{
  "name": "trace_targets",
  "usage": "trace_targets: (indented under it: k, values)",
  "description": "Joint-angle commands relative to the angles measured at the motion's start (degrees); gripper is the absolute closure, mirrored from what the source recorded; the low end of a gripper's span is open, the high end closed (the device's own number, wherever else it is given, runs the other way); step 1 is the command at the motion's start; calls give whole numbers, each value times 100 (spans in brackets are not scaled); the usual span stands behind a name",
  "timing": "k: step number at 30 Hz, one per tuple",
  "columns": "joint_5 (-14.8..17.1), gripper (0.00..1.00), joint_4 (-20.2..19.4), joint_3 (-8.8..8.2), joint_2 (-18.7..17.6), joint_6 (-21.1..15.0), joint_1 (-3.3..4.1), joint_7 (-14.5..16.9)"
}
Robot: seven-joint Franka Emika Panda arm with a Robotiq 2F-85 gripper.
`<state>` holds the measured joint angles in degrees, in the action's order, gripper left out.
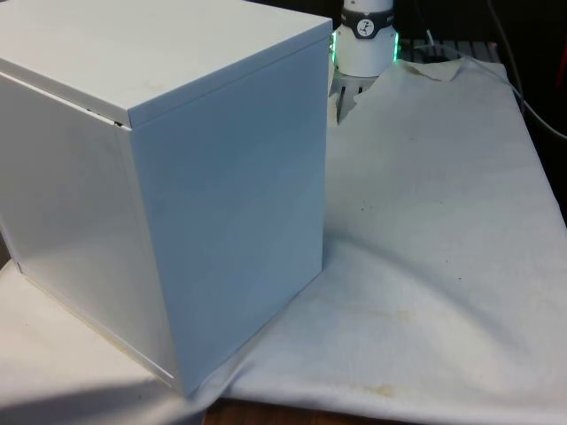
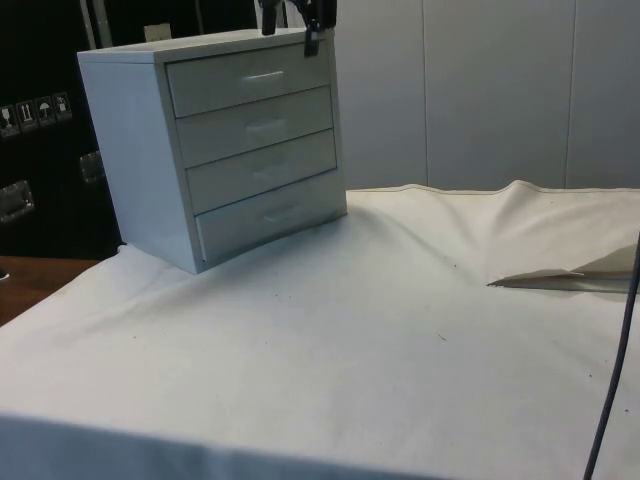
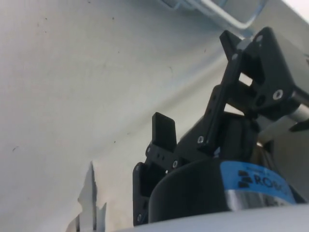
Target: Open the drawer, then close it.
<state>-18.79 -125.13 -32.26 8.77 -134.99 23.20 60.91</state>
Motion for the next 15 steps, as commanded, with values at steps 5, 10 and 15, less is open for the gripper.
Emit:
trace_targets:
  k: [5,10,15]
  values:
    - [-218,0,-46,6,-97,-292,-29,-166]
    - [-361,0,-80,-11,-201,-510,-40,-372]
    - [-424,0,-115,-29,-258,-659,-40,-527]
